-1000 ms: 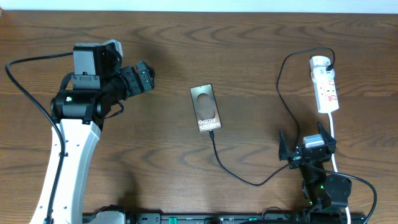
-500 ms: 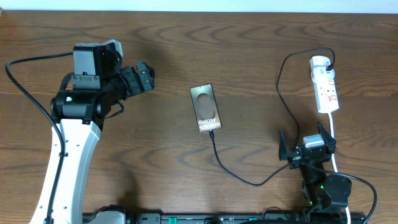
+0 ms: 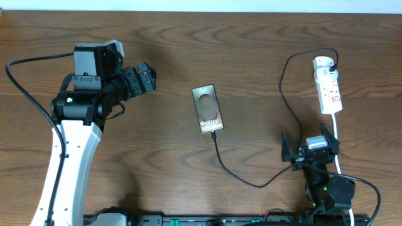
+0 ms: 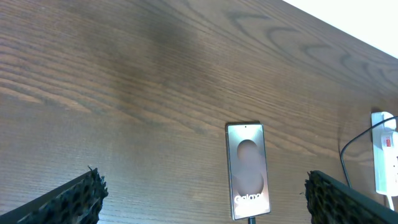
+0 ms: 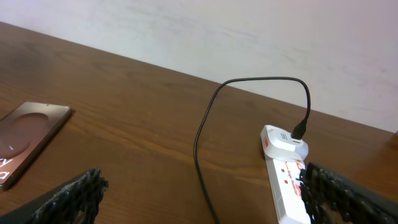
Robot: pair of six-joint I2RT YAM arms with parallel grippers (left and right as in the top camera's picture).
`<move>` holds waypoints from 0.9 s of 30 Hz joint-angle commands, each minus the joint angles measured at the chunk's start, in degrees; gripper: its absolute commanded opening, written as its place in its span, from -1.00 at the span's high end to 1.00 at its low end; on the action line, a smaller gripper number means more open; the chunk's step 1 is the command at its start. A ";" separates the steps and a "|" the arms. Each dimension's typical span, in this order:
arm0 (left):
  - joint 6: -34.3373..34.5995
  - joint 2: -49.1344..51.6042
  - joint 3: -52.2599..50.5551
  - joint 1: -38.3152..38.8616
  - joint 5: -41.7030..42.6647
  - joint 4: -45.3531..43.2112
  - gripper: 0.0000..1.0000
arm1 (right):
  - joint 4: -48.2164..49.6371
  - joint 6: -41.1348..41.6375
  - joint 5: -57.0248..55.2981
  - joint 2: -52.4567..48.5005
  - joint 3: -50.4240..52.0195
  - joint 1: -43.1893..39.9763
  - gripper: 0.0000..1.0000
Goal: Plug charger to phone and switch on socket
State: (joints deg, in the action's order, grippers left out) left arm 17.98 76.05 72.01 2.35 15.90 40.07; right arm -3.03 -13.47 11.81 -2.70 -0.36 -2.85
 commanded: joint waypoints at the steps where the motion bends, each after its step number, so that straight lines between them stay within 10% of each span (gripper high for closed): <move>1: -0.37 -0.50 0.98 -0.20 -0.79 -0.02 -0.99 | -0.24 -0.07 0.57 0.55 0.04 0.44 -0.98; 16: -0.44 -6.32 -2.75 -1.27 -9.33 -1.77 -0.99 | -0.24 -0.07 0.55 0.55 0.04 0.44 -0.98; 27: -5.79 -27.69 -28.09 -6.32 -9.31 -25.09 -0.99 | -0.24 -0.07 0.55 0.55 0.04 0.44 -0.99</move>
State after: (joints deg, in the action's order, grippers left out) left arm 16.64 53.06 49.32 -3.40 7.42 17.72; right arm -3.03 -13.47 11.92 -2.61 -0.36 -2.81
